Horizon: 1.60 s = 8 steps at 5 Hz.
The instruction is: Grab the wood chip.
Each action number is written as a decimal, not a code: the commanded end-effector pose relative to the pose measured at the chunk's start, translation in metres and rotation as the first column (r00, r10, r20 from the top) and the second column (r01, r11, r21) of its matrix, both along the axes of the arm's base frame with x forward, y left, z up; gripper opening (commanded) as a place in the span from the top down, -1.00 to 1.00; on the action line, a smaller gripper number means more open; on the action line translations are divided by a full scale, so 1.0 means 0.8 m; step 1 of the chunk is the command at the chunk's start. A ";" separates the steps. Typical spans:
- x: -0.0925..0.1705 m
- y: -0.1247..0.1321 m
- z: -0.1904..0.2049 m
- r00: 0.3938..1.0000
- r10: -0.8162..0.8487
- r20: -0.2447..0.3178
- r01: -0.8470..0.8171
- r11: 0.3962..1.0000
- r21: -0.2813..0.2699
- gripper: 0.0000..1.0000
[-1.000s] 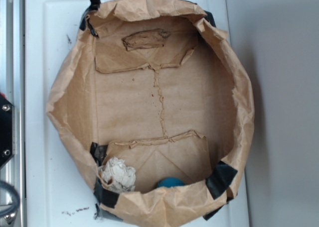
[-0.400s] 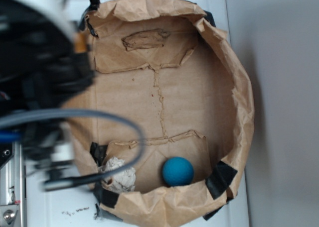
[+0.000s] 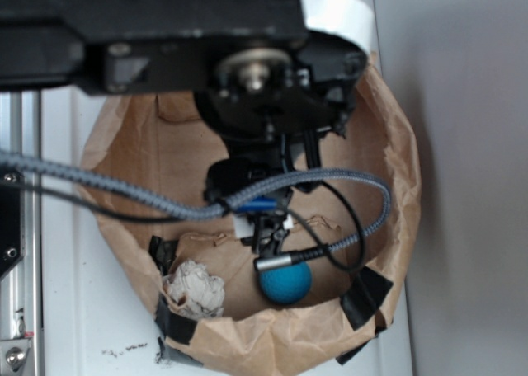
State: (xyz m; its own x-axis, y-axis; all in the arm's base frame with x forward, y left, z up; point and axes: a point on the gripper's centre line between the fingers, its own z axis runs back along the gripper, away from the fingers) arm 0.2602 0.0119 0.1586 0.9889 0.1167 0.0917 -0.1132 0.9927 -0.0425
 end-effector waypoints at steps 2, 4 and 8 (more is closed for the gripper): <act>0.033 0.014 -0.034 0.997 -0.019 0.075 0.016 0.999 0.036 -1.00; 0.018 0.047 -0.072 1.000 0.002 0.023 -0.004 0.996 0.094 -1.00; 0.014 0.116 -0.055 0.991 0.110 0.079 -0.122 0.980 0.159 -1.00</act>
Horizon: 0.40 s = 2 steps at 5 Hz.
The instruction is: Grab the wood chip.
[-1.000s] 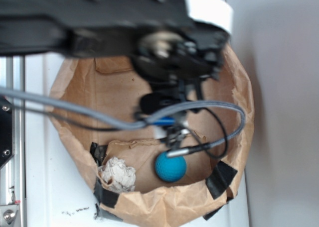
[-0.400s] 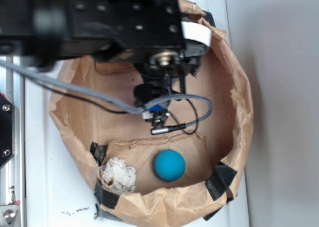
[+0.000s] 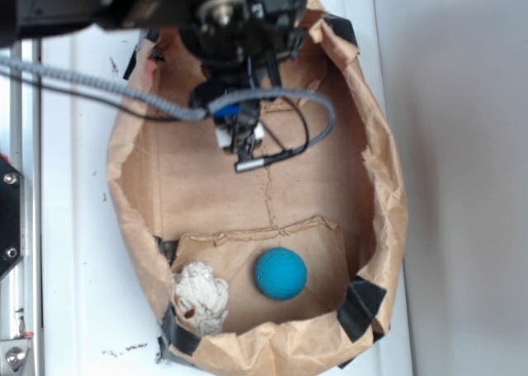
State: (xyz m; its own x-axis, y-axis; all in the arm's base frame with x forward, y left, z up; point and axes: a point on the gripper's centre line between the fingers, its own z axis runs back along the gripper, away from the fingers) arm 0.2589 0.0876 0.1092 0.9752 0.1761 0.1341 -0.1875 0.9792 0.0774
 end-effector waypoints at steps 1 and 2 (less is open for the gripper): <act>0.028 0.023 -0.018 0.997 0.049 0.053 -0.054 0.992 0.110 -1.00; 0.033 0.019 -0.031 0.998 0.018 0.054 -0.025 0.990 0.136 -1.00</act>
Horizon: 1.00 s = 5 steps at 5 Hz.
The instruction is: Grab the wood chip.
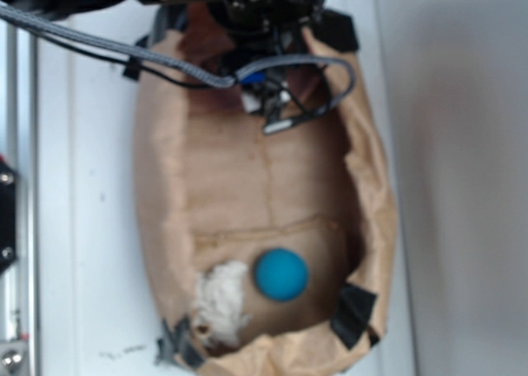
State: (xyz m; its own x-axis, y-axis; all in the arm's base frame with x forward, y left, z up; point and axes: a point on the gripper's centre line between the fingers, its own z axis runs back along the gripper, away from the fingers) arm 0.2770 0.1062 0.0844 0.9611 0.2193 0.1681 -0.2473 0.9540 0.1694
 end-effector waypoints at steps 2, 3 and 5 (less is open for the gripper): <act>0.016 -0.021 -0.024 0.989 -0.144 0.037 0.142 0.989 0.047 -1.00; 0.004 -0.029 -0.011 0.983 -0.175 0.057 0.174 0.984 0.034 -1.00; -0.004 -0.024 0.012 0.981 -0.183 0.067 0.185 0.982 -0.031 -1.00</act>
